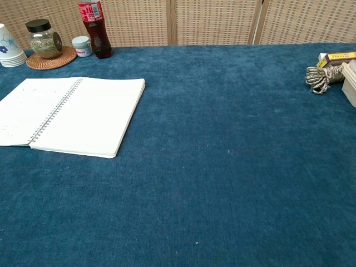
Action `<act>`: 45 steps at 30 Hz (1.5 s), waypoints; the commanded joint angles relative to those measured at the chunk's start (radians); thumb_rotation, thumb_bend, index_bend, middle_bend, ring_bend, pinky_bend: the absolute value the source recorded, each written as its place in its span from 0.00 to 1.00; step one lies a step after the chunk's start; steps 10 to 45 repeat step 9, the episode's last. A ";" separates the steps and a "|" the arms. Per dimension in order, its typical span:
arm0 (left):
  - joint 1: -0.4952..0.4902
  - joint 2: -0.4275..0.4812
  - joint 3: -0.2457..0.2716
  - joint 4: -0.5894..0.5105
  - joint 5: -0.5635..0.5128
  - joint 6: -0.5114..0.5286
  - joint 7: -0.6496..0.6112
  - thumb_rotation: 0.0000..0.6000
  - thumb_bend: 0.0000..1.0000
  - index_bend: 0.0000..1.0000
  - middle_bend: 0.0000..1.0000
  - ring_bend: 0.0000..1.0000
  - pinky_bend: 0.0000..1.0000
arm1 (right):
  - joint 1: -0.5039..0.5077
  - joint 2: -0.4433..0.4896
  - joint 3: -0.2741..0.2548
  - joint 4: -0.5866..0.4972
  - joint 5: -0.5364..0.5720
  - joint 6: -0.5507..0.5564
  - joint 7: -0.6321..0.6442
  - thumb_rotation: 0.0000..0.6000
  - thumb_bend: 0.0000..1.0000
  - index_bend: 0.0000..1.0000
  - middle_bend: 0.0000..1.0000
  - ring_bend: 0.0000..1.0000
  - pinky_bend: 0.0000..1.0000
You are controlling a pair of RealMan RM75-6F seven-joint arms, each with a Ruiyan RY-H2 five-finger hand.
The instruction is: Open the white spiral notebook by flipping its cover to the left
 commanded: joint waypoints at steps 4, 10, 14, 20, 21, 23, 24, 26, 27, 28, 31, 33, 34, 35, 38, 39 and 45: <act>0.011 0.004 0.002 -0.032 0.043 0.028 0.048 1.00 0.32 0.09 0.13 0.00 0.00 | -0.002 0.003 -0.011 0.018 0.010 -0.004 0.024 1.00 0.26 0.16 0.18 0.09 0.17; 0.013 0.014 -0.001 -0.052 0.053 0.028 0.069 1.00 0.32 0.09 0.13 0.00 0.00 | 0.000 0.005 -0.021 0.029 0.017 -0.015 0.033 1.00 0.26 0.16 0.18 0.09 0.17; 0.013 0.014 -0.001 -0.052 0.053 0.028 0.069 1.00 0.32 0.09 0.13 0.00 0.00 | 0.000 0.005 -0.021 0.029 0.017 -0.015 0.033 1.00 0.26 0.16 0.18 0.09 0.17; 0.013 0.014 -0.001 -0.052 0.053 0.028 0.069 1.00 0.32 0.09 0.13 0.00 0.00 | 0.000 0.005 -0.021 0.029 0.017 -0.015 0.033 1.00 0.26 0.16 0.18 0.09 0.17; 0.013 0.014 -0.001 -0.052 0.053 0.028 0.069 1.00 0.32 0.09 0.13 0.00 0.00 | 0.000 0.005 -0.021 0.029 0.017 -0.015 0.033 1.00 0.26 0.16 0.18 0.09 0.17; 0.013 0.014 -0.001 -0.052 0.053 0.028 0.069 1.00 0.32 0.09 0.13 0.00 0.00 | 0.000 0.005 -0.021 0.029 0.017 -0.015 0.033 1.00 0.26 0.16 0.18 0.09 0.17; 0.013 0.014 -0.001 -0.052 0.053 0.028 0.069 1.00 0.32 0.09 0.13 0.00 0.00 | 0.000 0.005 -0.021 0.029 0.017 -0.015 0.033 1.00 0.26 0.16 0.18 0.09 0.17; 0.013 0.014 -0.001 -0.052 0.053 0.028 0.069 1.00 0.32 0.09 0.13 0.00 0.00 | 0.000 0.005 -0.021 0.029 0.017 -0.015 0.033 1.00 0.26 0.16 0.18 0.09 0.17; 0.013 0.014 -0.001 -0.052 0.053 0.028 0.069 1.00 0.32 0.09 0.13 0.00 0.00 | 0.000 0.005 -0.021 0.029 0.017 -0.015 0.033 1.00 0.26 0.16 0.18 0.09 0.17; 0.013 0.014 -0.001 -0.052 0.053 0.028 0.069 1.00 0.32 0.09 0.13 0.00 0.00 | 0.000 0.005 -0.021 0.029 0.017 -0.015 0.033 1.00 0.26 0.16 0.18 0.09 0.17; 0.013 0.014 -0.001 -0.052 0.053 0.028 0.069 1.00 0.32 0.09 0.13 0.00 0.00 | 0.000 0.005 -0.021 0.029 0.017 -0.015 0.033 1.00 0.26 0.16 0.18 0.09 0.17; 0.013 0.014 -0.001 -0.052 0.053 0.028 0.069 1.00 0.32 0.09 0.13 0.00 0.00 | 0.000 0.005 -0.021 0.029 0.017 -0.015 0.033 1.00 0.26 0.16 0.18 0.09 0.17; 0.013 0.014 -0.001 -0.052 0.053 0.028 0.069 1.00 0.32 0.09 0.13 0.00 0.00 | 0.000 0.005 -0.021 0.029 0.017 -0.015 0.033 1.00 0.26 0.16 0.18 0.09 0.17; 0.013 0.014 -0.001 -0.052 0.053 0.028 0.069 1.00 0.32 0.09 0.13 0.00 0.00 | 0.000 0.005 -0.021 0.029 0.017 -0.015 0.033 1.00 0.26 0.16 0.18 0.09 0.17; 0.013 0.014 -0.001 -0.052 0.053 0.028 0.069 1.00 0.32 0.09 0.13 0.00 0.00 | 0.000 0.005 -0.021 0.029 0.017 -0.015 0.033 1.00 0.26 0.16 0.18 0.09 0.17; 0.013 0.014 -0.001 -0.052 0.053 0.028 0.069 1.00 0.32 0.09 0.13 0.00 0.00 | 0.000 0.005 -0.021 0.029 0.017 -0.015 0.033 1.00 0.26 0.16 0.18 0.09 0.17; 0.013 0.014 -0.001 -0.052 0.053 0.028 0.069 1.00 0.32 0.09 0.13 0.00 0.00 | 0.000 0.005 -0.021 0.029 0.017 -0.015 0.033 1.00 0.26 0.16 0.18 0.09 0.17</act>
